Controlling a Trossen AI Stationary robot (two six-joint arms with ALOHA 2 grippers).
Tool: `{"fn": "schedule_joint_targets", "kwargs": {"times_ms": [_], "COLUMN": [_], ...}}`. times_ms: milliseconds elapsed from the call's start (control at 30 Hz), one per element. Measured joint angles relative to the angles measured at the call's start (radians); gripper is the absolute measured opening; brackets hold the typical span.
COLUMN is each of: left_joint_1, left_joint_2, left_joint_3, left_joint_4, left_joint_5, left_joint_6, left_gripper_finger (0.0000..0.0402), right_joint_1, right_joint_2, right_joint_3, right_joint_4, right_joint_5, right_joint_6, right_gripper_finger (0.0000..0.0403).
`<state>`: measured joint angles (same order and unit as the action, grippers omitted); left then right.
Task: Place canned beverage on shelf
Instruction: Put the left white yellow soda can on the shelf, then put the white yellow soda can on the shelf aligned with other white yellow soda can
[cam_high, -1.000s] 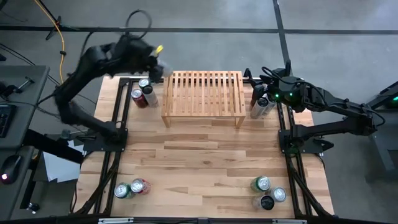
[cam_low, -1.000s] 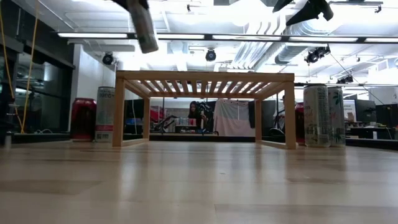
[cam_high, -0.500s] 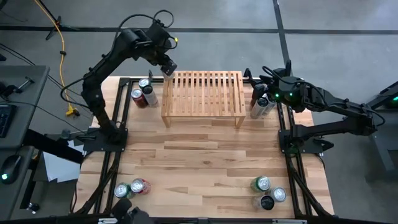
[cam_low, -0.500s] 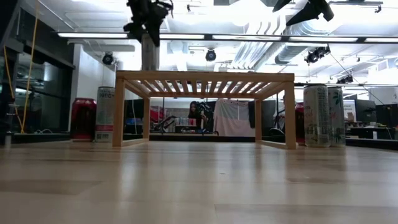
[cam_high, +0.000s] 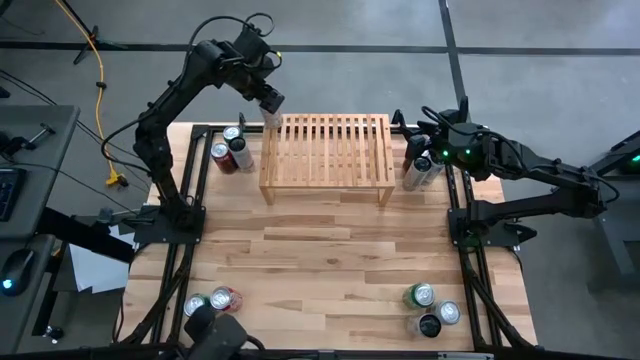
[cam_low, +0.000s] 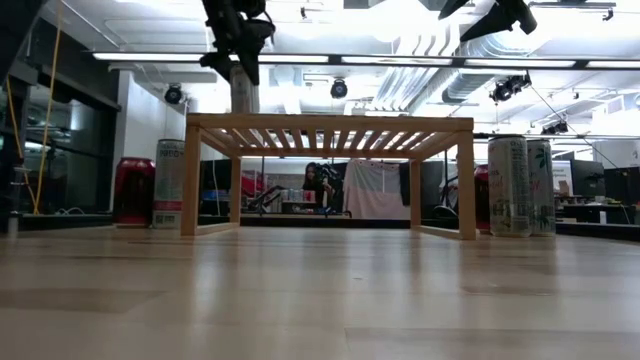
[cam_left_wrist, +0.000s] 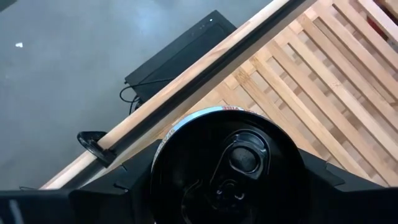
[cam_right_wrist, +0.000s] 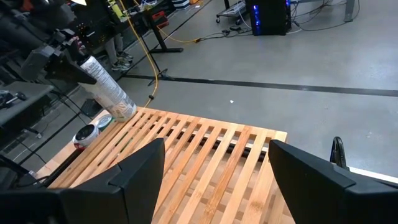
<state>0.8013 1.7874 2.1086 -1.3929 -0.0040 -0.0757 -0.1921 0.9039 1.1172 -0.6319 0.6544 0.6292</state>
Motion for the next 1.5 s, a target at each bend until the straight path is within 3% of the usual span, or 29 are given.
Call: {"fn": "schedule_joint_targets", "kwargs": {"times_ms": [267,500,767,1100,1333,1500], "left_joint_1": [0.0,-0.003,-0.003,-0.004,-0.058,-0.132], "left_joint_2": [0.0,-0.001,-0.001,-0.035,-0.228,-0.444], "left_joint_3": [0.0,0.001,0.022,0.25,0.139,-0.137], "left_joint_4": [-0.003,-0.006,-0.005,0.003,0.06,0.288], "left_joint_5": [-0.005,-0.01,-0.011,-0.001,0.044,0.044], "left_joint_6": [0.0,0.0,0.001,0.028,0.062,0.034], "left_gripper_finger": [0.0243,0.0339,0.0343,0.0344,0.0338,0.0335], "right_joint_1": [0.0,0.0,0.0,0.0,0.0,0.0], "right_joint_2": [0.0,0.0,0.0,0.0,0.0,0.0], "right_joint_3": [0.0,0.0,0.0,0.0,0.0,0.0], "right_joint_4": [0.0,0.0,0.0,0.0,0.0,0.007], "right_joint_5": [0.0,0.0,0.0,0.0,0.0,0.0], "right_joint_6": [0.0,0.0,0.0,0.0,0.0,0.0], "right_gripper_finger": [0.0272,0.0272,0.0272,0.0272,0.0272,0.0272]}}
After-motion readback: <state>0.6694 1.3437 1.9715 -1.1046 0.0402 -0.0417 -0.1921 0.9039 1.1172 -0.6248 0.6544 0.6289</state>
